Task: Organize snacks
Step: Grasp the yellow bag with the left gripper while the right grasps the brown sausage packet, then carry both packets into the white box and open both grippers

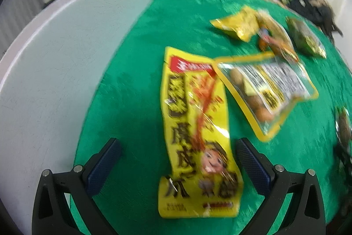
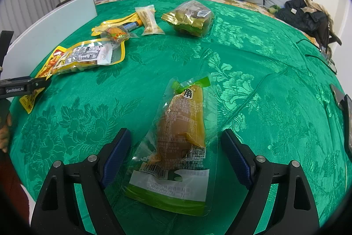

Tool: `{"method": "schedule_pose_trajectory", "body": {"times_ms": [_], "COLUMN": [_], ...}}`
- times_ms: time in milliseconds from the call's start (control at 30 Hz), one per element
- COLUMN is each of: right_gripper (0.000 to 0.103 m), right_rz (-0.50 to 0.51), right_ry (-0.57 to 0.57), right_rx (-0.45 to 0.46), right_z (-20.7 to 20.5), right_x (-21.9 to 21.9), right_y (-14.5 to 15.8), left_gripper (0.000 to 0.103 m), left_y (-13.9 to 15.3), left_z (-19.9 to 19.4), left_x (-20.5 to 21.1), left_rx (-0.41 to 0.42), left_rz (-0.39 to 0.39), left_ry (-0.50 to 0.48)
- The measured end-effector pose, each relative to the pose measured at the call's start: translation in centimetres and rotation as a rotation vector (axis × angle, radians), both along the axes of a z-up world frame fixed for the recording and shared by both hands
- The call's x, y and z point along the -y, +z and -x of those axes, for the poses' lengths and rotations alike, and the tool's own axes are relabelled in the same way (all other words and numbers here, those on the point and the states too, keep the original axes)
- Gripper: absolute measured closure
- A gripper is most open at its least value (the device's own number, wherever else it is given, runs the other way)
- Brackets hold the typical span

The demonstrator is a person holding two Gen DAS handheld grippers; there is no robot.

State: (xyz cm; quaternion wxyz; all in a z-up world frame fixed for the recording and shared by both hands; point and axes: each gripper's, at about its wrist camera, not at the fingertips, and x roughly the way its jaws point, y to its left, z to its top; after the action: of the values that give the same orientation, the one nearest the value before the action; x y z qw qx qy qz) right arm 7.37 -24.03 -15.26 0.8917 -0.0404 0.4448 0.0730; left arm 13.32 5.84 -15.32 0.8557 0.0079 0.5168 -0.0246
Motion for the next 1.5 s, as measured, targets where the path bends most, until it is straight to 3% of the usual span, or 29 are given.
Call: {"method": "schedule_pose_trajectory", "body": {"times_ms": [33, 67, 100, 333, 500, 567, 600, 767, 833, 967, 1033, 1267, 1400, 1500], "right_gripper": [0.016, 0.016, 0.016, 0.016, 0.017, 0.017, 0.017, 0.021, 0.039, 0.053, 0.054, 0.054, 0.054, 0.054], "right_rz": [0.0, -0.001, -0.002, -0.051, -0.381, -0.427, -0.407, -0.031, 0.009, -0.193, -0.293, -0.341, -0.491, -0.545], "right_ry": [0.0, 0.001, 0.002, 0.0, -0.196, -0.284, -0.274, -0.081, -0.097, -0.184, -0.208, -0.239, -0.243, -0.244], "right_rx": [0.0, 0.001, 0.001, -0.019, -0.196, -0.264, -0.274, -0.342, -0.314, -0.293, -0.275, -0.279, -0.264, -0.255], "right_z": [0.0, 0.0, 0.1, 0.1, -1.7, -2.7, -3.1, -3.8, -3.4, -2.4, -1.8, -0.1, 1.0, 0.8], "right_x": [0.0, 0.0, 0.0, 0.6, 5.1, 6.0, 5.6, -1.4, -1.7, 1.2, 2.5, 3.0, 3.4, 2.8], "right_y": [0.0, 0.0, 0.1, 0.3, 1.5, 1.9, 2.1, 1.4, 1.3, 2.8, 3.7, 3.9, 3.8, 4.4], "left_gripper": [0.021, 0.049, 0.051, 0.052, 0.052, 0.052, 0.052, 0.053, 0.053, 0.053, 0.053, 0.053, 0.053, 0.053], "left_y": [0.3, 0.7, 1.0, 1.2, 1.3, 1.4, 1.4, 1.7, 2.0, 2.5, 2.6, 2.5, 3.8, 5.3], "left_z": [0.3, 0.6, 1.0, 4.0, 5.2, 5.4, 5.3, 6.0, 6.4, 7.0, 6.8, 7.2, 7.5, 7.6], "left_x": [0.0, 0.1, 0.1, -1.2, -1.4, -1.8, -2.0, -2.9, -3.2, -3.8, -4.1, -3.9, -4.3, -4.9], "left_rx": [0.007, 0.022, 0.028, 0.018, 0.027, 0.026, 0.024, 0.031, 0.037, 0.052, 0.055, 0.053, 0.08, 0.095], "left_rz": [0.003, 0.002, 0.004, 0.112, 0.175, 0.207, 0.223, 0.267, 0.285, 0.322, 0.355, 0.347, 0.412, 0.494], "left_ry": [-0.011, -0.026, -0.04, -0.036, -0.039, -0.028, -0.021, -0.006, -0.016, -0.025, -0.018, -0.029, -0.032, -0.019]}}
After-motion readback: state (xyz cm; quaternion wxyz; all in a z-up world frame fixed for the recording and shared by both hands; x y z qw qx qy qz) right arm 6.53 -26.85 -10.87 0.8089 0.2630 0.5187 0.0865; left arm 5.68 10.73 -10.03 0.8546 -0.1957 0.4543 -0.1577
